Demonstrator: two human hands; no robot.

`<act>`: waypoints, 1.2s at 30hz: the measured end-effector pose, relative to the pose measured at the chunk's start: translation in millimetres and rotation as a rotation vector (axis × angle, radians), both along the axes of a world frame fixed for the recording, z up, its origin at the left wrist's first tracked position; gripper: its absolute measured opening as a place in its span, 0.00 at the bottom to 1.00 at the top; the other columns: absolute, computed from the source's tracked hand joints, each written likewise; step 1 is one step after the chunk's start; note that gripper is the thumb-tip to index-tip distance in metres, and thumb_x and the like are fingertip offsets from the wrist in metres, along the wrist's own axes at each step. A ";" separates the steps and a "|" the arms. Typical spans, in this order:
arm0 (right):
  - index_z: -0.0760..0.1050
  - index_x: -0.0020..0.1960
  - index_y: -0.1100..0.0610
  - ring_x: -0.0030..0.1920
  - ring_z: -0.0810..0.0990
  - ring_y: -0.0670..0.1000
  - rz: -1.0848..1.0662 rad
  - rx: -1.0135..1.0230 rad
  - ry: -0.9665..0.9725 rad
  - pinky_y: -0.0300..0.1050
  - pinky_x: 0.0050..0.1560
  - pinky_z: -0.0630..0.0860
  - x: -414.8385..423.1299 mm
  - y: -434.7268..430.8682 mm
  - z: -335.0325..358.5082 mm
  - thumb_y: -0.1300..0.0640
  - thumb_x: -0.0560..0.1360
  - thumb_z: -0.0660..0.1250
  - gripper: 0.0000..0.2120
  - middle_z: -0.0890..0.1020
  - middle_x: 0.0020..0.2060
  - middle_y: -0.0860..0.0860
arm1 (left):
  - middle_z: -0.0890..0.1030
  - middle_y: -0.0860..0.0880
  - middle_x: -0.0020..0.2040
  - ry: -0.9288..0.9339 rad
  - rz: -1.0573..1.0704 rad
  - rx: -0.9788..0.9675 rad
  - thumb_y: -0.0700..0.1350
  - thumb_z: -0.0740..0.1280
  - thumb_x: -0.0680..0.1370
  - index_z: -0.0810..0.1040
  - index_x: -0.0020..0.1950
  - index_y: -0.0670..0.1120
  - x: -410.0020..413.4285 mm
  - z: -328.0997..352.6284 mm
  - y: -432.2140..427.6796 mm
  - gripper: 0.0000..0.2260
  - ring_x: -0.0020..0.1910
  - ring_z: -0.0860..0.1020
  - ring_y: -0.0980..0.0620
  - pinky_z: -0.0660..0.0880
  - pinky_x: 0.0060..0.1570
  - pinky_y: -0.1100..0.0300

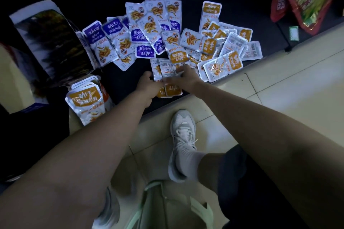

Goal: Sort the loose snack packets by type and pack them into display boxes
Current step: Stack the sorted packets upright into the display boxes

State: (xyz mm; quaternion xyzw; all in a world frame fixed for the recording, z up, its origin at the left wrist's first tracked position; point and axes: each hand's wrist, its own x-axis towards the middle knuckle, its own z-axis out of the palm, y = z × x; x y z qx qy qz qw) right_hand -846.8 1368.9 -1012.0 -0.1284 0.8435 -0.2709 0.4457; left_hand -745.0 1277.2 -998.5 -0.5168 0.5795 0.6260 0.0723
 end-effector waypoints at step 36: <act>0.69 0.68 0.50 0.62 0.77 0.52 0.251 -0.067 -0.501 0.49 0.63 0.74 -20.9 44.8 50.8 0.56 0.70 0.75 0.29 0.77 0.64 0.50 | 0.77 0.48 0.43 -0.036 -0.246 -0.101 0.40 0.63 0.79 0.72 0.52 0.44 24.6 50.4 -20.0 0.03 0.38 0.75 0.53 0.73 0.36 0.61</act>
